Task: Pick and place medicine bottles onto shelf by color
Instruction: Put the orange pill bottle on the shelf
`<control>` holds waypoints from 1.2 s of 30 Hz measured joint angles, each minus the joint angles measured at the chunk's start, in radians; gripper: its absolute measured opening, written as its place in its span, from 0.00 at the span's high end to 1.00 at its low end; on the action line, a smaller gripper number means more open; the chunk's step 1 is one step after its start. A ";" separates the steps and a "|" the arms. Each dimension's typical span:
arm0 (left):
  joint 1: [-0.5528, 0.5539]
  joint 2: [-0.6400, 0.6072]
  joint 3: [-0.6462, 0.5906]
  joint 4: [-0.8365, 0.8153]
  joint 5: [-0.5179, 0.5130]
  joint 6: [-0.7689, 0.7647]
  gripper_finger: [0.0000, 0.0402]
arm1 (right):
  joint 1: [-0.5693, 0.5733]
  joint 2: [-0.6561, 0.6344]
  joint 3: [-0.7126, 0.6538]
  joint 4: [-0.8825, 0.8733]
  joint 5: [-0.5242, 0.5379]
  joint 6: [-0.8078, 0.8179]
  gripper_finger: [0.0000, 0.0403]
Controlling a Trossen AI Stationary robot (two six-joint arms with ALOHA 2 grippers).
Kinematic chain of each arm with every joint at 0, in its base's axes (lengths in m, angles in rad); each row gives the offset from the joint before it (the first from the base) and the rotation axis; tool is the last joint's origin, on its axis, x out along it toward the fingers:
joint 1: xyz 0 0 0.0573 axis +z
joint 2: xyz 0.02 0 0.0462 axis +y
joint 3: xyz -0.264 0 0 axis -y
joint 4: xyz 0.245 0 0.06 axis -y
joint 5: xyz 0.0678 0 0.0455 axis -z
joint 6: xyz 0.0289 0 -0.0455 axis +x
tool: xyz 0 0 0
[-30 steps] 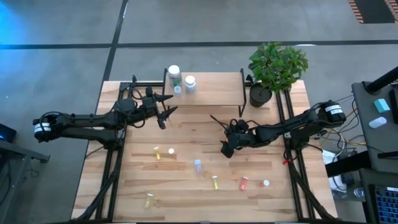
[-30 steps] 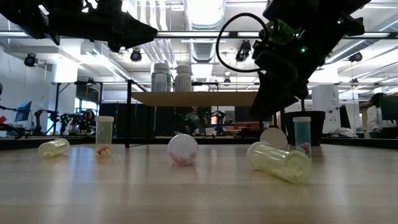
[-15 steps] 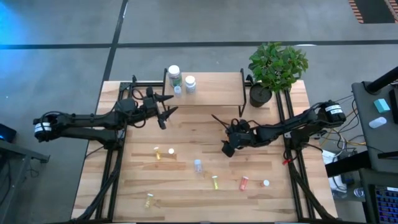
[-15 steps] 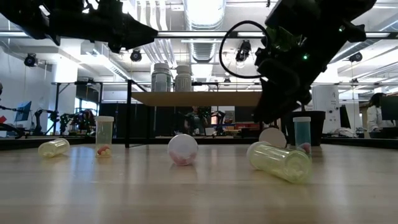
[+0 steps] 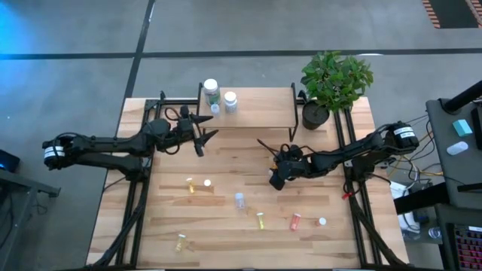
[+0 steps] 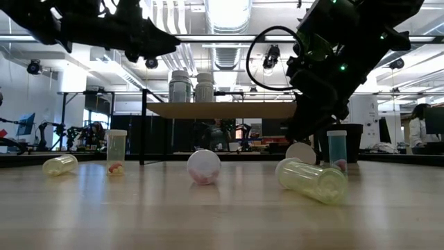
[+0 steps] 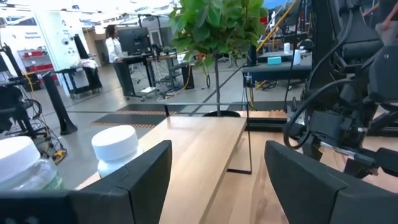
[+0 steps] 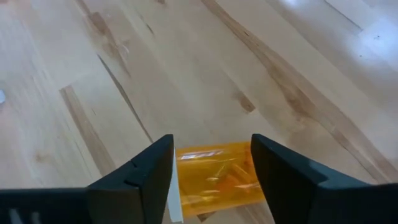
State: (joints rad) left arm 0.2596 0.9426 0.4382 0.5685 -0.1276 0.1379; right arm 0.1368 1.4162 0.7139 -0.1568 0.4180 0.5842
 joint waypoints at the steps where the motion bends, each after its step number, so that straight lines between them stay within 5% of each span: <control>1: 0.000 -0.001 0.001 0.000 0.000 0.000 0.40 | 0.000 0.000 0.000 0.001 0.000 0.000 0.50; 10: 0.000 -0.009 0.007 0.000 0.000 0.000 0.40 | 0.000 -0.057 0.000 0.006 0.000 -0.126 0.47; 21: 0.000 -0.010 0.007 0.028 0.000 -0.002 0.40 | 0.000 -0.115 0.000 0.019 0.029 -0.686 0.45; 26: 0.000 -0.010 0.007 0.035 0.000 -0.002 0.40 | 0.000 -0.119 0.000 0.021 0.023 -0.573 0.47; 36: 0.001 -0.010 0.010 0.052 0.000 -0.003 0.40 | -0.079 -0.116 0.102 -0.157 -0.213 -0.641 0.50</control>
State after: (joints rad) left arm 0.2604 0.9325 0.4484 0.6206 -0.1280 0.1350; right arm 0.0574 1.2998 0.8156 -0.3137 0.2054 -0.0569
